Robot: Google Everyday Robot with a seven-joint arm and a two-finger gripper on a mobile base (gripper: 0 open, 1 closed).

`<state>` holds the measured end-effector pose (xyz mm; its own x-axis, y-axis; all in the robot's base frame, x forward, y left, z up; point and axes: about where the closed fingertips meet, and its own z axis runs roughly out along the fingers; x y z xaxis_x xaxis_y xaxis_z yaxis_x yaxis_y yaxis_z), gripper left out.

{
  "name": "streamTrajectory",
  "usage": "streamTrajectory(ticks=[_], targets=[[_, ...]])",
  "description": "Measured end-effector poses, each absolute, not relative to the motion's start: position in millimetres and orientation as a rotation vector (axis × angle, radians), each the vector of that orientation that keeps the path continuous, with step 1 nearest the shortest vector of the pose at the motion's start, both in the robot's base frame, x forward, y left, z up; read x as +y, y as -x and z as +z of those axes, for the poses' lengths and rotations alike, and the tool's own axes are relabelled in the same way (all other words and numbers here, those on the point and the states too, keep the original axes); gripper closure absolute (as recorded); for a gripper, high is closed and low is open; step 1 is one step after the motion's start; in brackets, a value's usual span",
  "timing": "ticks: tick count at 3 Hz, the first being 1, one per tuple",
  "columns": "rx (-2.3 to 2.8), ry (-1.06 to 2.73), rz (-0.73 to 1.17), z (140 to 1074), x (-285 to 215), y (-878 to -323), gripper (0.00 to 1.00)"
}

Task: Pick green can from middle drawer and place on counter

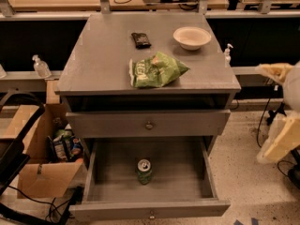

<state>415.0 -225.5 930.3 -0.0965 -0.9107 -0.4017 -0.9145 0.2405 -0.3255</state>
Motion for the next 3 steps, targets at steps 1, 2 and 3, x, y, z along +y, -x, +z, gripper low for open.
streamTrajectory(ticks=[1, 2, 3], targets=[[1.921, 1.576, 0.111, 864.5, -226.4, -405.1, 0.0], [1.877, 1.479, 0.07, 833.1, -237.8, -433.5, 0.0], [1.877, 1.479, 0.07, 833.1, -237.8, -433.5, 0.0]])
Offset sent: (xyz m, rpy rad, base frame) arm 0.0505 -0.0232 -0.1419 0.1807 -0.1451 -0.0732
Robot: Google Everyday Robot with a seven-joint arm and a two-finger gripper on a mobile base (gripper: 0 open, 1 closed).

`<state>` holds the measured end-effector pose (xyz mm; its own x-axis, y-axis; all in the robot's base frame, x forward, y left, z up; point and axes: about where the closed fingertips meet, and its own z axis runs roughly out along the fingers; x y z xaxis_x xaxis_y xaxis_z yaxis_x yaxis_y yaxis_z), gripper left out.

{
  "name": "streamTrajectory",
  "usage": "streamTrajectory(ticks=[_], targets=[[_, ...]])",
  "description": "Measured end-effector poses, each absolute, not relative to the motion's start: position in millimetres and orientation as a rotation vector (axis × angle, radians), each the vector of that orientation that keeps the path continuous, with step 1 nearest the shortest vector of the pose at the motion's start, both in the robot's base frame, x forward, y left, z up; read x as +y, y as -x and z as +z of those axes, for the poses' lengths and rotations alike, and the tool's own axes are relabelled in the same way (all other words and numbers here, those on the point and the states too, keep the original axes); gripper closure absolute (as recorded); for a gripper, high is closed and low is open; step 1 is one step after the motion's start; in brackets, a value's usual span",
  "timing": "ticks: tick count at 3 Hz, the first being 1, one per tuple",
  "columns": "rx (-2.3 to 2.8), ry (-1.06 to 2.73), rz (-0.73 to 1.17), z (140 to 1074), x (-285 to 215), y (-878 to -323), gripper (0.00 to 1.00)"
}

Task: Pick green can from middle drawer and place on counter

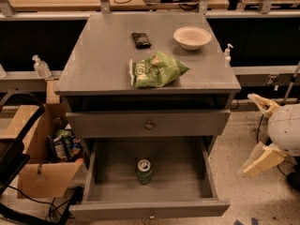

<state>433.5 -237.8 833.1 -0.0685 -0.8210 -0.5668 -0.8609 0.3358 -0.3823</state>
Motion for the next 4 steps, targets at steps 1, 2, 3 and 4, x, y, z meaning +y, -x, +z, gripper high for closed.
streamTrajectory(ticks=[1, 2, 3, 4], targets=[[1.872, 1.467, 0.104, 820.4, -231.0, -442.4, 0.0], [1.797, 1.369, 0.245, 758.1, -209.3, -469.3, 0.0], [1.719, 1.299, 0.333, 706.2, -196.6, -489.6, 0.0], [1.683, 1.206, 0.412, 645.4, -191.6, -490.1, 0.0]])
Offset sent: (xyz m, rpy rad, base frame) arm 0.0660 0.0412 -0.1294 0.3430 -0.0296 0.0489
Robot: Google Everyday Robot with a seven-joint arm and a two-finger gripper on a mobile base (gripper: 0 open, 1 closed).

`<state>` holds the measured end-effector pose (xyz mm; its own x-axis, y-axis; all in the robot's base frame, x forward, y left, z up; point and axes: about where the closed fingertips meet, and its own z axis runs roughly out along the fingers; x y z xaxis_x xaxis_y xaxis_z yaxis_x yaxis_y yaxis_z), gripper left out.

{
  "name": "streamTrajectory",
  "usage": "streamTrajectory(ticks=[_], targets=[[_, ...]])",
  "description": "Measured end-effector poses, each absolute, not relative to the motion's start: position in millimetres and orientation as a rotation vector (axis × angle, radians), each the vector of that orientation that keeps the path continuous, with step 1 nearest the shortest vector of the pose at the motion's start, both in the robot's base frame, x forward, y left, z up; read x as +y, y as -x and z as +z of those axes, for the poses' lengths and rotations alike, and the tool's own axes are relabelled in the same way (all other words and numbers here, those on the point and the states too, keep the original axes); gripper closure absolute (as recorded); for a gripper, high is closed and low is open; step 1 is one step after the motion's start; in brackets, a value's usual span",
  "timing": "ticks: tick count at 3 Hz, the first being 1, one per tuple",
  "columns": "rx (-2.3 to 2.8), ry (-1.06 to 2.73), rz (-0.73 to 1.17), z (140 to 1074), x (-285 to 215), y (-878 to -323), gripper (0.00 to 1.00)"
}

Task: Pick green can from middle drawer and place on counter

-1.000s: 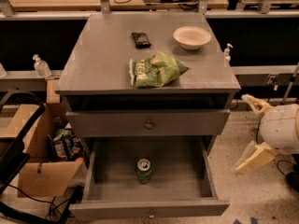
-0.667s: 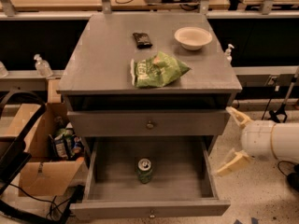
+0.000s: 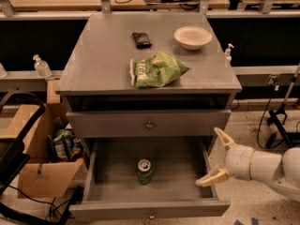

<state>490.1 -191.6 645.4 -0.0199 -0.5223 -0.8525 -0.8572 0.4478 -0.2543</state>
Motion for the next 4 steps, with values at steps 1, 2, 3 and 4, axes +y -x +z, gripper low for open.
streamTrajectory(ticks=[1, 2, 3, 4], targets=[[1.682, 1.183, 0.458, 620.2, -187.4, -487.6, 0.0], [1.681, 1.185, 0.455, 621.8, -187.2, -487.8, 0.0], [1.674, 1.206, 0.479, 606.4, -170.2, -497.8, 0.0], [1.602, 1.203, 0.539, 561.5, -131.1, -526.7, 0.0]])
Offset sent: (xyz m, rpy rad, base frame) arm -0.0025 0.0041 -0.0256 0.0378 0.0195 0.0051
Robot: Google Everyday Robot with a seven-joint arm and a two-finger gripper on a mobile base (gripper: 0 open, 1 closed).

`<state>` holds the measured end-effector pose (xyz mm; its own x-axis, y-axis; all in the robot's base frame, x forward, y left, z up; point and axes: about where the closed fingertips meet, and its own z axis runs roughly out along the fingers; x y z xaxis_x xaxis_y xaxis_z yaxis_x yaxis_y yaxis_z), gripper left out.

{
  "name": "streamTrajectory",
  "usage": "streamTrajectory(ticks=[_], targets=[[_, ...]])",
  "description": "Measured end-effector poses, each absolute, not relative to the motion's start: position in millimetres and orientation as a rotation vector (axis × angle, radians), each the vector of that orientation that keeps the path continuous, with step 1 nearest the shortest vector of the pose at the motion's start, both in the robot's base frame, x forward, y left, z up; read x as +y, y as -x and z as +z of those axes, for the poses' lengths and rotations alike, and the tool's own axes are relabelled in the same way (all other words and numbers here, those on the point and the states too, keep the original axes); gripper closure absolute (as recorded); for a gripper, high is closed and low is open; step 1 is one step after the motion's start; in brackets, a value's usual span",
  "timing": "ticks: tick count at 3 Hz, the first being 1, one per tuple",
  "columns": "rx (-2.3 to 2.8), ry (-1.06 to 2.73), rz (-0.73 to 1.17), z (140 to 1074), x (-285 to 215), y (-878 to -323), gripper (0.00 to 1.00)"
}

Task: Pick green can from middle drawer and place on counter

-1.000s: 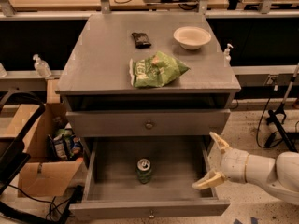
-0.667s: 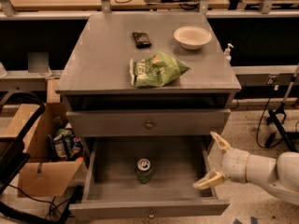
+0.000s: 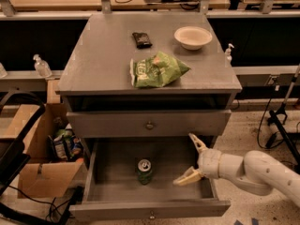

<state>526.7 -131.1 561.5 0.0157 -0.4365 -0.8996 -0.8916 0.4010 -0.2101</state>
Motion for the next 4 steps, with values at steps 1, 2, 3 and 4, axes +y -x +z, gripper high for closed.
streamTrajectory(ticks=[1, 2, 3, 4], targets=[[1.532, 1.201, 0.602, 522.2, -93.1, -546.2, 0.0], [1.512, 1.226, 0.639, 481.9, -73.0, -549.9, 0.0], [1.51, 1.263, 0.677, 450.3, -54.4, -549.9, 0.0], [1.491, 1.306, 0.731, 431.6, -29.9, -547.2, 0.0]])
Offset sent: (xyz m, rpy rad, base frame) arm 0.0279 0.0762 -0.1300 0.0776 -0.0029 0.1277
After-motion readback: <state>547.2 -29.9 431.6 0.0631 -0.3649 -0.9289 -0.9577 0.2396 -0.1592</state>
